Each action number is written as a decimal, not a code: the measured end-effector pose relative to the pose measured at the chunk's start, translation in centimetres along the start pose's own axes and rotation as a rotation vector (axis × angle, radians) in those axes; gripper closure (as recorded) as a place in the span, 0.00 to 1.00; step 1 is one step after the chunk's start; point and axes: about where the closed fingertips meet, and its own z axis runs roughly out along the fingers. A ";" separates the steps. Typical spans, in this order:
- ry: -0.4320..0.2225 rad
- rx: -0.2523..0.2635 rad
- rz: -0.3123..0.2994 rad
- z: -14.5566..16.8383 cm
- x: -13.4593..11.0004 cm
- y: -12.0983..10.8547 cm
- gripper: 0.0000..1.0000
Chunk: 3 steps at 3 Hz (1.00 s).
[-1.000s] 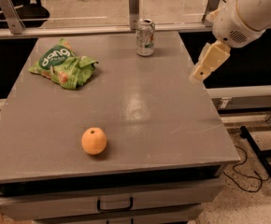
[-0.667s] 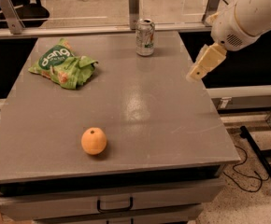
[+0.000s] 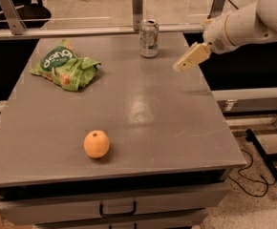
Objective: Move 7up can near orange
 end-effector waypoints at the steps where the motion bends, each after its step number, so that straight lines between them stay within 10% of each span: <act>1: -0.118 -0.039 0.065 5.0 -1.7 -1.5 0.00; 3: -0.280 -0.070 0.145 12.7 -6.2 -3.4 0.00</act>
Offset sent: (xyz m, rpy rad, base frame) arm 0.1283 0.1025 -0.0154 0.3782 -0.0273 0.0940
